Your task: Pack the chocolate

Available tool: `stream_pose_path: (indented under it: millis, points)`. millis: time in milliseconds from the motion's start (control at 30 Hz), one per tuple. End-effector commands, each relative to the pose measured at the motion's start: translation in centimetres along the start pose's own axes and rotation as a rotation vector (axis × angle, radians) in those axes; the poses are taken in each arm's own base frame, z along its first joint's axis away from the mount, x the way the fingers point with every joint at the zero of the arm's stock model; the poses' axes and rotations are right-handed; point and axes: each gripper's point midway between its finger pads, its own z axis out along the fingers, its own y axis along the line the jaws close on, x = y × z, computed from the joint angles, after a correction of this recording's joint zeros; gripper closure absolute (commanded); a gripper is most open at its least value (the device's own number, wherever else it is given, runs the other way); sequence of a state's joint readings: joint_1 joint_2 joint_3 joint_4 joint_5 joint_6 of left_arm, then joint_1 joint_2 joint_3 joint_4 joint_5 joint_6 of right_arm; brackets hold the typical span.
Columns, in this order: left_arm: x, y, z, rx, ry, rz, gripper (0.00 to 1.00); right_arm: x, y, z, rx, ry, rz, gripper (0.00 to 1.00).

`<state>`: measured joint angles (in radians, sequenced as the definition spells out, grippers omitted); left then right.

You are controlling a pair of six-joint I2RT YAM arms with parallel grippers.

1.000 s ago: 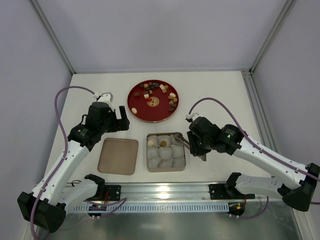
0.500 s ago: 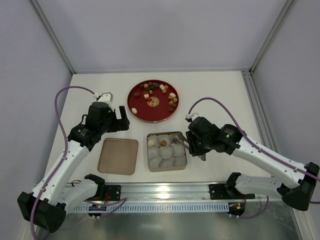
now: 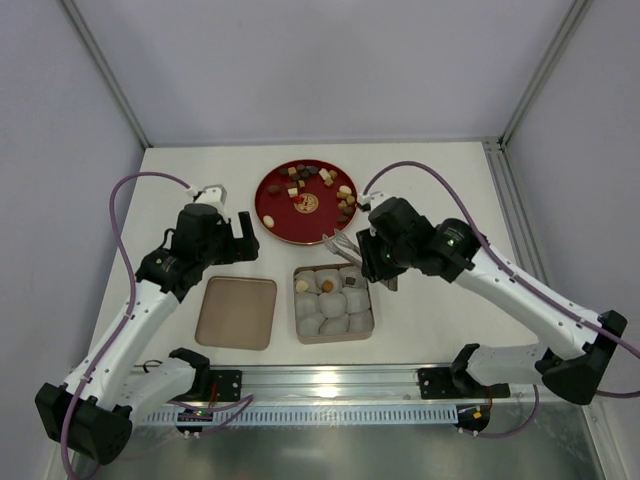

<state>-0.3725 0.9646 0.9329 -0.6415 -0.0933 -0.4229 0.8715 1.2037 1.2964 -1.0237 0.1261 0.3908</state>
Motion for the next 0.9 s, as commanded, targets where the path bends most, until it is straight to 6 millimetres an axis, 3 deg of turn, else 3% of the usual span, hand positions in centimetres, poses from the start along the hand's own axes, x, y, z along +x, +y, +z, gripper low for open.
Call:
stream_pose_path:
  millis: [0, 33, 100, 133, 167, 233, 267, 367, 433, 467, 500, 567, 600, 867]
  points:
    - [-1.2, -0.4, -0.3, 0.010, -0.032, -0.012, 0.00, -5.8, 0.4, 0.9, -0.050, -0.108, -0.038, 0.60]
    - [-1.1, -0.3, -0.3, 0.008, -0.031, -0.011, 0.00, -6.4, 0.4, 2.6, -0.048, -0.078, -0.043, 0.60]
    - [-1.1, -0.4, -0.3, 0.010, -0.028, -0.011, 0.00, -9.7, 0.1, 3.1, -0.040, -0.131, -0.047, 0.60]
    - [-1.1, -0.3, -0.3, 0.008, -0.029, -0.012, 0.00, -10.7, 0.0, 4.0, -0.033, -0.132, -0.047, 0.60]
    - [-1.2, -0.3, -0.3, 0.008, -0.029, -0.012, 0.00, -11.2, -0.2, 6.1, -0.019, -0.099, -0.046, 0.60]
    - [-1.2, -0.3, -0.3, 0.007, -0.031, -0.012, 0.00, -14.1, -0.3, 7.1, -0.024, -0.129, -0.044, 0.59]
    - [-1.2, -0.3, -0.3, 0.008, -0.031, -0.012, 0.00, -14.0, -0.5, 9.7, -0.008, -0.078, -0.046, 0.59]
    - [-1.1, -0.2, -0.2, 0.004, -0.029, -0.012, 0.00, -18.6, -0.2, 10.2, -0.009, -0.147, -0.044, 0.59]
    - [-1.2, -0.3, -0.3, 0.005, -0.032, -0.011, 0.00, -19.1, -0.6, 13.2, 0.011, -0.111, -0.037, 0.59]
    - [-1.2, -0.2, -0.3, 0.003, -0.031, -0.011, 0.00, -20.6, -0.2, 12.8, 0.007, -0.140, -0.036, 0.59]
    - [-1.1, -0.2, -0.3, 0.005, -0.030, -0.009, 0.00, -20.2, -0.3, 15.0, 0.017, -0.102, -0.035, 0.59]
    - [-1.1, -0.3, -0.2, 0.007, -0.028, -0.010, 0.00, -21.4, 0.0, 15.3, 0.011, -0.117, -0.031, 0.57]
    - [-1.2, -0.3, -0.3, 0.008, -0.031, -0.011, 0.00, -21.0, 0.0, 16.6, 0.014, -0.096, -0.030, 0.57]
    - [-1.0, -0.4, -0.2, 0.012, -0.024, -0.012, 0.00, -20.4, -0.3, 18.7, 0.034, -0.078, -0.008, 0.55]
